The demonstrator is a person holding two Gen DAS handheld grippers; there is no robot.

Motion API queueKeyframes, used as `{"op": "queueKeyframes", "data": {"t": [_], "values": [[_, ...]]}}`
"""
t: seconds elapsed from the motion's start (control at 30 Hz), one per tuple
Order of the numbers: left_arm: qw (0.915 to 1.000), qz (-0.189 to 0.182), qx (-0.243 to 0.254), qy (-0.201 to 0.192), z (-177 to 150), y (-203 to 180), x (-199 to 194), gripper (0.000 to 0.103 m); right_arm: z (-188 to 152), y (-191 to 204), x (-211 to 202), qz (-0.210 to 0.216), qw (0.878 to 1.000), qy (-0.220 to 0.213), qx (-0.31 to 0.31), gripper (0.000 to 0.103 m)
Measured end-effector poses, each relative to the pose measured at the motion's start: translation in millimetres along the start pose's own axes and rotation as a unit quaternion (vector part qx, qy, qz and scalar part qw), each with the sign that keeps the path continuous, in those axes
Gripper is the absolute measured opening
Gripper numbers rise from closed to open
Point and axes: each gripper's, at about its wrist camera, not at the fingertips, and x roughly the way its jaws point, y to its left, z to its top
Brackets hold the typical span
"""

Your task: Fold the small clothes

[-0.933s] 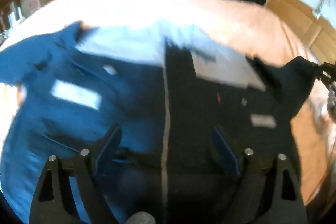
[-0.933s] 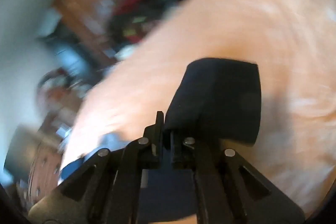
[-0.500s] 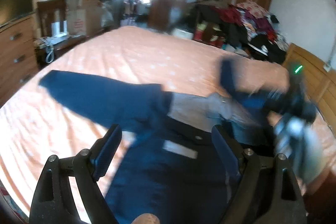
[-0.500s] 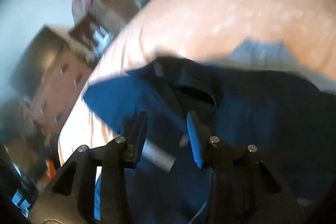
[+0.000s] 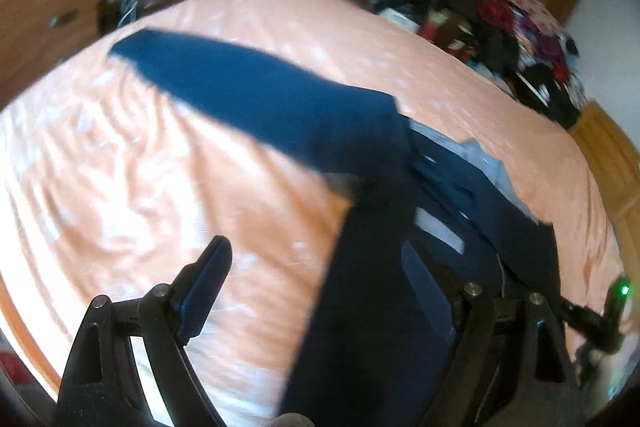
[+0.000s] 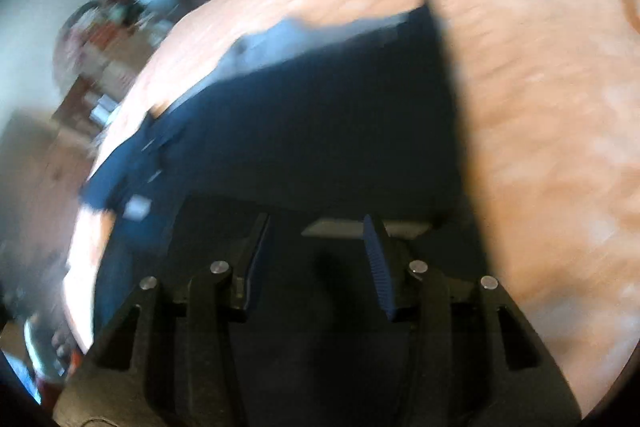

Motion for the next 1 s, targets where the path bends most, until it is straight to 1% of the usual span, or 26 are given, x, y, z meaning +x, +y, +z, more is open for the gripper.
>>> {"op": "queueKeyframes", "data": {"t": [0.07,0.1,0.13,0.17,0.2,0.23,0.27,0.3,0.33,0.37,0.4,0.43,0.5,0.57,0.67,0.7,0.73,0.77,0.8,0.83,0.87,0.9,0.93,1.0], "values": [[0.9997,0.005,-0.022,-0.003,2,19,-1,0.088,17,-18,2,-0.019,0.999,-0.019,0.025,0.046],[0.9995,0.007,-0.029,-0.007,1,27,1,0.088,25,-26,6,-0.033,0.999,-0.026,0.033,0.049],[0.9992,0.010,-0.037,-0.009,1,35,3,0.088,33,-26,14,-0.043,0.998,-0.024,0.039,0.054],[0.9988,0.016,-0.045,-0.012,2,41,2,0.088,39,-28,22,-0.041,0.998,-0.016,0.041,0.056],[0.9983,0.022,-0.052,-0.016,3,45,2,0.088,43,-30,35,-0.038,0.998,0.001,0.042,0.057],[0.9978,0.022,-0.058,-0.023,3,50,5,0.088,45,-37,48,-0.039,0.998,0.023,0.044,0.057],[0.9974,0.023,-0.064,-0.026,5,54,8,0.088,47,-36,63,-0.040,0.997,0.038,0.047,0.055],[0.9970,0.026,-0.067,-0.030,6,55,8,0.088,46,-36,69,-0.040,0.997,0.041,0.049,0.036],[0.9967,0.030,-0.068,-0.034,8,56,7,0.088,48,-43,68,-0.033,0.997,0.038,0.057,0.009],[0.9965,0.035,-0.067,-0.037,10,55,6,0.088,51,-55,63,-0.004,0.996,0.031,0.078,0.008],[0.9964,0.043,-0.062,-0.039,11,53,1,0.088,53,-66,59,0.012,0.995,0.024,0.094,0.001],[0.9962,0.049,-0.059,-0.042,13,50,-1,0.088,52,-71,60,0.003,0.996,0.026,0.088,0.001],[0.9955,0.060,-0.057,-0.046,18,56,3,0.088,50,-77,65,0.001,0.996,0.038,0.086,0.001],[0.9938,0.074,-0.070,-0.046,25,70,9,0.088,53,-76,61,-0.011,0.997,0.036,0.072,0.001],[0.9910,0.081,-0.095,-0.048,38,96,21,0.088,51,-79,56,-0.021,0.998,0.023,0.055,0.002],[0.9906,0.081,-0.098,-0.050,44,105,25,0.088,50,-80,54,-0.023,0.998,0.019,0.057,0.004],[0.9905,0.080,-0.100,-0.049,54,115,30,0.088,46,-80,51,-0.023,0.998,0.017,0.061,0.010],[0.9905,0.079,-0.102,-0.047,62,121,34,0.088,40,-65,54,-0.029,0.997,0.011,0.065,0.011],[0.9904,0.076,-0.107,-0.044,73,130,40,0.088,34,-65,46,-0.033,0.997,0.005,0.068,0.017],[0.9903,0.072,-0.111,-0.042,79,134,44,0.088,27,-61,40,-0.036,0.997,-0.001,0.068,0.021],[0.9903,0.058,-0.119,-0.041,93,144,52,0.088,20,-57,34,-0.036,0.997,-0.006,0.068,0.024],[0.9899,0.052,-0.125,-0.043,101,149,57,0.088,13,-52,26,-0.038,0.997,-0.008,0.064,0.029],[0.9899,0.050,-0.126,-0.042,107,151,60,0.088,9,-45,24,-0.040,0.997,-0.009,0.060,0.033],[0.9903,0.044,-0.128,-0.032,127,159,79,0.088,0,-34,17,-0.049,0.998,-0.012,0.048,0.036]]}}
